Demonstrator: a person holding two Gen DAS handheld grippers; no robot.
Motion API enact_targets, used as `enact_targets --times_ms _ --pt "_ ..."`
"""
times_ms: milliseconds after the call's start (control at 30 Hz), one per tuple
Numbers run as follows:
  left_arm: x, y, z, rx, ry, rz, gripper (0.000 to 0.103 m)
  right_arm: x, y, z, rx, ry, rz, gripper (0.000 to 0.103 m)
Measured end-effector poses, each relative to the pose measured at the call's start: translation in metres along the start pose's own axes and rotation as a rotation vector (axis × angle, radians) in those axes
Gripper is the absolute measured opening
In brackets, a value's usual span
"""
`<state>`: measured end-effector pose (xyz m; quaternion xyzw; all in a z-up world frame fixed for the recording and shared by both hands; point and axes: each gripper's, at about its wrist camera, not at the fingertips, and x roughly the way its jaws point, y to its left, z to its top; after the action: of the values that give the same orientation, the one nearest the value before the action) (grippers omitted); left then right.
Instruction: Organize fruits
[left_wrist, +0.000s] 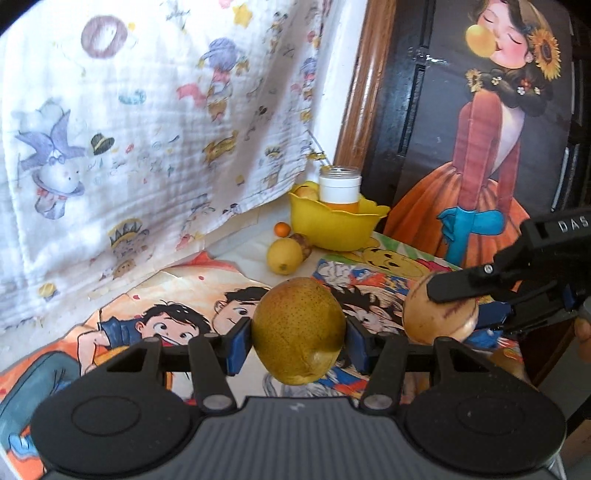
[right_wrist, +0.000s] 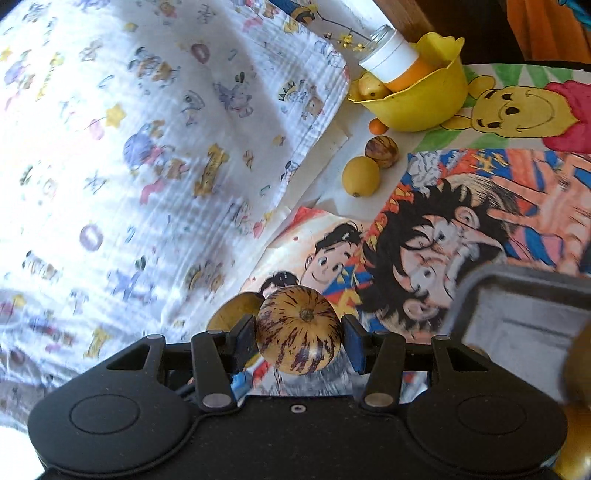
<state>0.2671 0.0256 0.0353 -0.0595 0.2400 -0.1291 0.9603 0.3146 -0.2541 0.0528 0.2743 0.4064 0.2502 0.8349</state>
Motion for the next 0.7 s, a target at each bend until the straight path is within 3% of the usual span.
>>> enact_targets --times_ms 700 --pt "-0.07 -0.068 -0.063 0.025 0.014 -0.135 0.058 -0.103 -0.036 -0.118 -0.062 -0.104 -0.072 0.052"
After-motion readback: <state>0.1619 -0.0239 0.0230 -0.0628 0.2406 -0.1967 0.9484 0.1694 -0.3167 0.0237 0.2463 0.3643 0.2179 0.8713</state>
